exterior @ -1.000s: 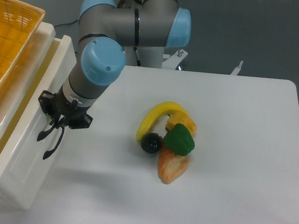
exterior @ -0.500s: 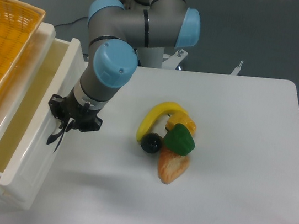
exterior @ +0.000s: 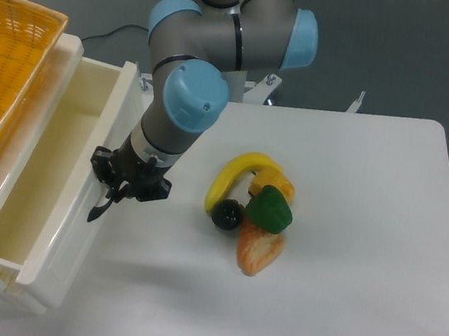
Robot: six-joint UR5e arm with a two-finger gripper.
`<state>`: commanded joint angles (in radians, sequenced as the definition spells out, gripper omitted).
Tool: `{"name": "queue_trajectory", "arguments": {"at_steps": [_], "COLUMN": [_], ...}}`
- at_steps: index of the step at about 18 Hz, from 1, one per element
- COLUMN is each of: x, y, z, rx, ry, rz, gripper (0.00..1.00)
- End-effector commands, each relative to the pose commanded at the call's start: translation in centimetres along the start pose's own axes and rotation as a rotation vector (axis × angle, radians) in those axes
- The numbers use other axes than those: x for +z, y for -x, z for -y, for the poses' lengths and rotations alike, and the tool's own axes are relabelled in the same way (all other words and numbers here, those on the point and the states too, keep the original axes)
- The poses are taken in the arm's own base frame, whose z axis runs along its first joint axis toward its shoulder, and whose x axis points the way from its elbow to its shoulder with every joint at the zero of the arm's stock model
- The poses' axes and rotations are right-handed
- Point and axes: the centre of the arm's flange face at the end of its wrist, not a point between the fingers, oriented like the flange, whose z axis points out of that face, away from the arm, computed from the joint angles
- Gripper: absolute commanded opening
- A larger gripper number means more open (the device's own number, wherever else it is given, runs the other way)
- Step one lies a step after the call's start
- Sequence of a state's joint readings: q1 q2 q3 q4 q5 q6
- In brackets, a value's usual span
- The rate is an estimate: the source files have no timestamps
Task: Slide open the top white drawer
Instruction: 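Pull the upper drawer outward from the cabinet by its handle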
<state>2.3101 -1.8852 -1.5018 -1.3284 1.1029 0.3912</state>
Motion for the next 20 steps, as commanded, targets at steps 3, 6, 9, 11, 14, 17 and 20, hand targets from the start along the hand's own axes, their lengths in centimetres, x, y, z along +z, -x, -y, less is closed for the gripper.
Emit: {"name": "queue_trajectory", "arguments": {"at_steps": [3, 6, 9, 11, 14, 17, 20], "x": [-0.4, -0.4, -0.2, -0.1, 0.0, -0.7, -0.9], "y": [0.3, 0.9, 1.1, 1.4, 1.5, 2.3, 2.5], "z": [0.2, 0.3, 0.4, 0.4, 0.5, 0.4, 0.3], "rx": [0.0, -0.006, -0.009, -0.01, -0.011, -0.017, -0.013], "ry": [-0.008, -0.008, -0.006, 0.003, 0.007, -0.001, -0.004], "rz": [0.003, 0.005, 0.004, 0.02, 0.027, 0.03, 0.032], "gripper": [0.22, 0.22, 0.22, 0.22, 0.22, 0.22, 0.22]}}
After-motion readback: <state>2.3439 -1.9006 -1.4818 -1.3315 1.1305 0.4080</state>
